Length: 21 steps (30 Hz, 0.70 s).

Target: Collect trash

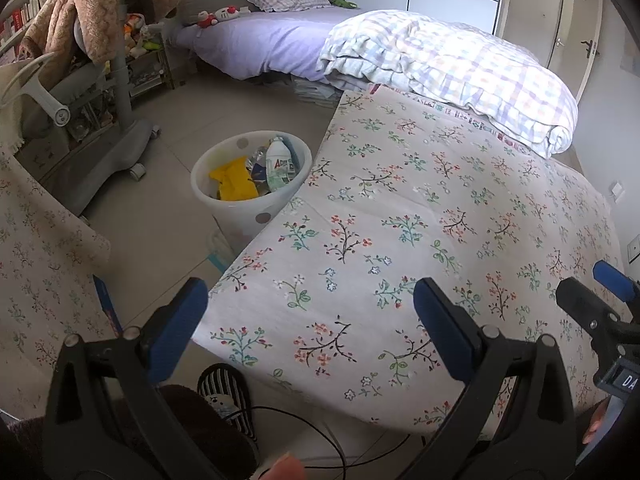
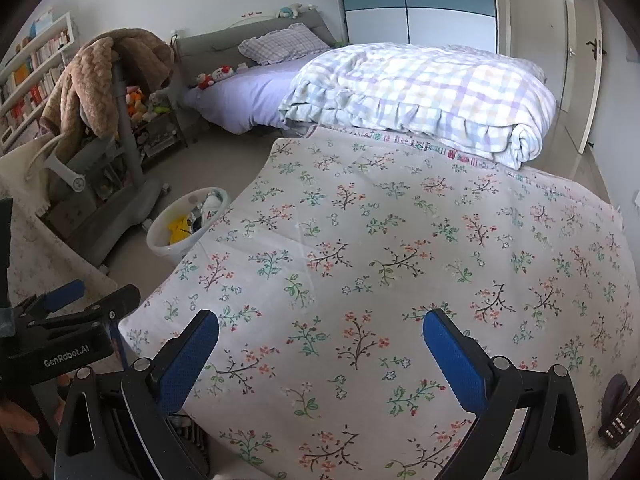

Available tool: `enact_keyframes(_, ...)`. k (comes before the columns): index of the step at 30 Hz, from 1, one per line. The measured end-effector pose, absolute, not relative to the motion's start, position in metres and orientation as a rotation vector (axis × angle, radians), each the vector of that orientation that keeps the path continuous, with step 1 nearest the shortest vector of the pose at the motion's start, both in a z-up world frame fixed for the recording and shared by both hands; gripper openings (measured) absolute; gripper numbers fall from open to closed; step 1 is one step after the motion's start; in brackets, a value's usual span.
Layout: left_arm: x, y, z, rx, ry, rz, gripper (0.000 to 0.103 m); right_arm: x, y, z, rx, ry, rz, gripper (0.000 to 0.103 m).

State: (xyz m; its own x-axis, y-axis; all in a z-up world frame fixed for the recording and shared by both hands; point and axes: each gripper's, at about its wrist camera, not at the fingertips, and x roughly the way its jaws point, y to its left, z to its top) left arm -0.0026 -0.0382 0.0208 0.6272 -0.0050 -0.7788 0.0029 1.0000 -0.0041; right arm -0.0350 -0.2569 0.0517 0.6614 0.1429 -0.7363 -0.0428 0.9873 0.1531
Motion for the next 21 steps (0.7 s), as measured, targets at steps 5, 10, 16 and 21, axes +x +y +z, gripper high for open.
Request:
enact_keyframes(5,-0.0033,-0.0392,0.0199,-0.001,0.894,-0.007,0.102,-0.0348,-0.2572,0.0505,0.131,0.849,0.104,0.103)
enact_keyframes(10,-0.0044,-0.0406,0.0191,-0.003,0.897,-0.012,0.102,-0.0347,-0.2579,0.0500,0.135,0.850,0.101,0.103)
enact_keyframes(16,-0.0046,-0.0390,0.0198,-0.013,0.903,-0.022,0.102,-0.0342,-0.2563,0.0472,0.132,0.860,0.099,0.103)
enact_keyframes(21,-0.0046,-0.0376,0.0203,-0.016,0.904,-0.021,0.102,-0.0345,-0.2559,0.0477,0.135,0.855,0.099,0.103)
